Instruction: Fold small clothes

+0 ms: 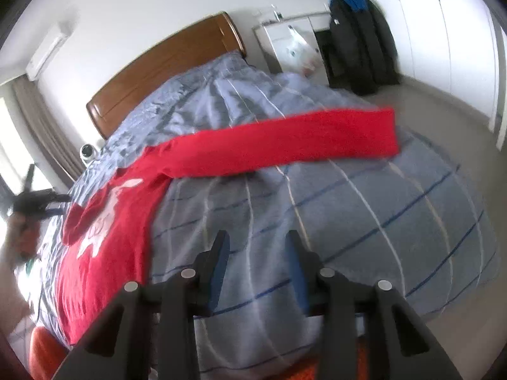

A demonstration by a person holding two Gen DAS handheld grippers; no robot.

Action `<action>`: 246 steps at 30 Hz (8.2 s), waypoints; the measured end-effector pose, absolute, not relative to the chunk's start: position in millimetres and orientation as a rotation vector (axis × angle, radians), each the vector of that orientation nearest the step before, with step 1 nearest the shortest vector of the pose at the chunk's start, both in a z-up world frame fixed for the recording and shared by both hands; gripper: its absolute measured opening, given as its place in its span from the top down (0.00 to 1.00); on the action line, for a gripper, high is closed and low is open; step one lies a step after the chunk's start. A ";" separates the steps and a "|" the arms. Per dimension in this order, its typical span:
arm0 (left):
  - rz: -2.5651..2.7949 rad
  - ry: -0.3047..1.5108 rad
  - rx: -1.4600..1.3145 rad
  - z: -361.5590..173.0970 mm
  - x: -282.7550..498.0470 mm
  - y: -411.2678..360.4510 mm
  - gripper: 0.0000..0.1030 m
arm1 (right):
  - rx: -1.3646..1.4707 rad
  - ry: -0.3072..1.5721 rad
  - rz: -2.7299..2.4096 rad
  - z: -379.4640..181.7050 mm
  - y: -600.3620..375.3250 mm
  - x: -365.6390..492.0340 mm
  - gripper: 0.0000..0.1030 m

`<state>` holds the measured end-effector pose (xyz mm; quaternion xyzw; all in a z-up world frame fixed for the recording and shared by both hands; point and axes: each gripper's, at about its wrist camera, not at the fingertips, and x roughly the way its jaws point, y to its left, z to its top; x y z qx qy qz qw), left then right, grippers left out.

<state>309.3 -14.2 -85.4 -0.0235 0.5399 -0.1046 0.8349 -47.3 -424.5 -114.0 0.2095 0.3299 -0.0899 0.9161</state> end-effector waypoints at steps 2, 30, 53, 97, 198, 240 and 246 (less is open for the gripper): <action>-0.221 1.170 -0.070 -97.3 321.2 -20.3 0.20 | 0.439 0.682 -0.190 -116.0 -425.5 -49.0 0.61; 0.483 0.809 -0.555 -83.8 159.5 300.6 0.92 | 0.450 0.721 -0.201 -126.8 -425.0 -40.5 0.61; 0.630 0.851 -0.359 -141.3 167.0 303.9 0.95 | 0.351 0.761 -0.225 -126.4 -407.7 -35.0 0.61; 0.490 0.572 -0.229 -103.1 119.5 266.9 0.28 | 0.458 0.736 -0.655 -104.0 -426.7 -76.4 0.42; -0.067 1.009 -0.300 -120.5 34.2 177.0 0.06 | 0.451 0.852 -0.170 -100.1 -368.0 -42.3 0.41; 0.012 0.776 -0.051 -80.3 63.1 107.3 0.32 | 0.982 0.649 -0.337 -126.3 -592.1 -42.1 0.65; 0.097 0.872 -0.073 -125.4 63.8 131.6 0.32 | 1.074 0.673 -0.280 -151.5 -624.9 -21.0 0.66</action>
